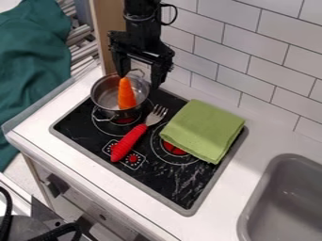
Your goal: Moe the red fork above the green cloth
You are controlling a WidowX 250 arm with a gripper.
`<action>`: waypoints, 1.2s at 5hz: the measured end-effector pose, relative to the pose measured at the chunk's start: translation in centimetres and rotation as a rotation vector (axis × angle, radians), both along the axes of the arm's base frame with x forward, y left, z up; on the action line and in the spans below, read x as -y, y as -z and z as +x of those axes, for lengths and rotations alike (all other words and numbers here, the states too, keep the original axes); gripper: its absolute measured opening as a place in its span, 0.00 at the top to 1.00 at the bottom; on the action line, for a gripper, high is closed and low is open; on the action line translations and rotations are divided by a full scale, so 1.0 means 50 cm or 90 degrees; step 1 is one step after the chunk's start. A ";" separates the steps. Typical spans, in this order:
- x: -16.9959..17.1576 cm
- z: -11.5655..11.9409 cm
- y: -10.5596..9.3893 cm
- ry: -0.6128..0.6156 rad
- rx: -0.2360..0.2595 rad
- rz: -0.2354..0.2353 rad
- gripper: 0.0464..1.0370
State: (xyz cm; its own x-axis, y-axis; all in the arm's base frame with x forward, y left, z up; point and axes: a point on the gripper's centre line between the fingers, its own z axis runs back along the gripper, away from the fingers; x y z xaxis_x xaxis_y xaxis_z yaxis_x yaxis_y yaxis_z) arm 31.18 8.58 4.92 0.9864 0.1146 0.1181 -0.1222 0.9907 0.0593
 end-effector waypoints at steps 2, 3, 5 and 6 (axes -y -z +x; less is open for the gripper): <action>0.005 -0.057 0.039 -0.033 -0.056 0.001 0.03; 0.017 -0.086 0.053 -0.039 -0.061 -0.010 0.03; 0.018 -0.098 0.111 -0.045 -0.035 -0.060 0.03; 0.013 -0.096 0.148 -0.054 -0.025 -0.066 0.03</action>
